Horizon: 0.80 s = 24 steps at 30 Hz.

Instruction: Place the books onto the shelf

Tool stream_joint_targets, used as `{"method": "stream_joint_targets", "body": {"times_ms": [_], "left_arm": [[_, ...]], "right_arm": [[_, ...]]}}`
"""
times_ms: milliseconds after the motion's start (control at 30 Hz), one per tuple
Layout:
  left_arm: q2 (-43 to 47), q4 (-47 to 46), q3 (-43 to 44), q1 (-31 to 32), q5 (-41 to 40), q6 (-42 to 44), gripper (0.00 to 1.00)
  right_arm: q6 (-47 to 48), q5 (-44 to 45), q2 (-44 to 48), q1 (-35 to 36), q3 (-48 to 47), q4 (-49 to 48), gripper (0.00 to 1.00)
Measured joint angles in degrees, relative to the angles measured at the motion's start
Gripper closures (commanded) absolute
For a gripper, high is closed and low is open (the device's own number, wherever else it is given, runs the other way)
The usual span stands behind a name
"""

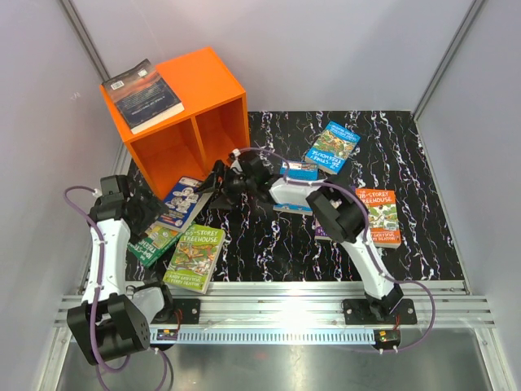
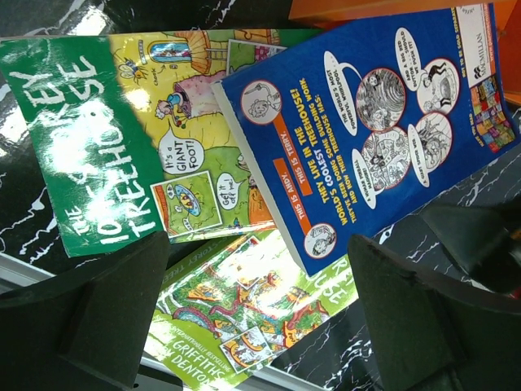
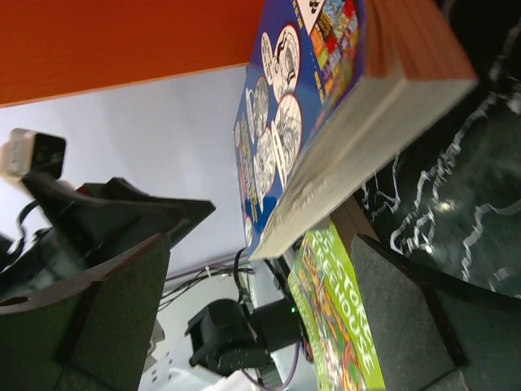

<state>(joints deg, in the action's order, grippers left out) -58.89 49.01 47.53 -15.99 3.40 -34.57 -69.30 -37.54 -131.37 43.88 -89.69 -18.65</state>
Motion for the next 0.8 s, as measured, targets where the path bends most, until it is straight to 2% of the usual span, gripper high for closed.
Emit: {"method": "stream_joint_targets", "body": {"times_ms": [133,467,533,567,633,700,733,800], "left_arm": [[-0.2,0.0,0.1,0.0,1.1,0.1,0.01],[1.2,0.6,-0.3,0.0,2.7,0.3,0.02],[1.6,0.7,-0.7,0.0,3.0,0.3,0.02],[1.6,0.9,-0.9,0.0,3.2,0.3,0.02],[1.6,1.0,-1.2,0.0,3.7,0.3,0.02],[1.6,1.1,-1.3,0.0,4.2,0.4,0.02],[1.6,1.1,-1.3,0.1,4.4,0.5,0.02],[1.6,1.0,-1.3,0.1,4.7,0.7,0.02]], "right_arm": [[0.0,2.8,-3.4,2.7,-4.3,1.0,0.00],[0.0,10.1,-5.8,5.4,-5.9,2.2,0.00],[-0.1,11.5,-7.1,5.8,-7.0,2.3,0.03],[-0.1,12.3,-7.9,6.1,-7.6,2.4,0.07],[-0.6,13.4,-9.3,6.6,-8.7,2.2,0.34],[-0.9,14.8,-10.0,7.1,-9.5,2.1,0.52],[-1.6,15.2,-10.1,7.3,-9.6,1.6,0.68],[-2.7,15.7,-10.1,7.5,-9.9,0.0,0.79]]}}
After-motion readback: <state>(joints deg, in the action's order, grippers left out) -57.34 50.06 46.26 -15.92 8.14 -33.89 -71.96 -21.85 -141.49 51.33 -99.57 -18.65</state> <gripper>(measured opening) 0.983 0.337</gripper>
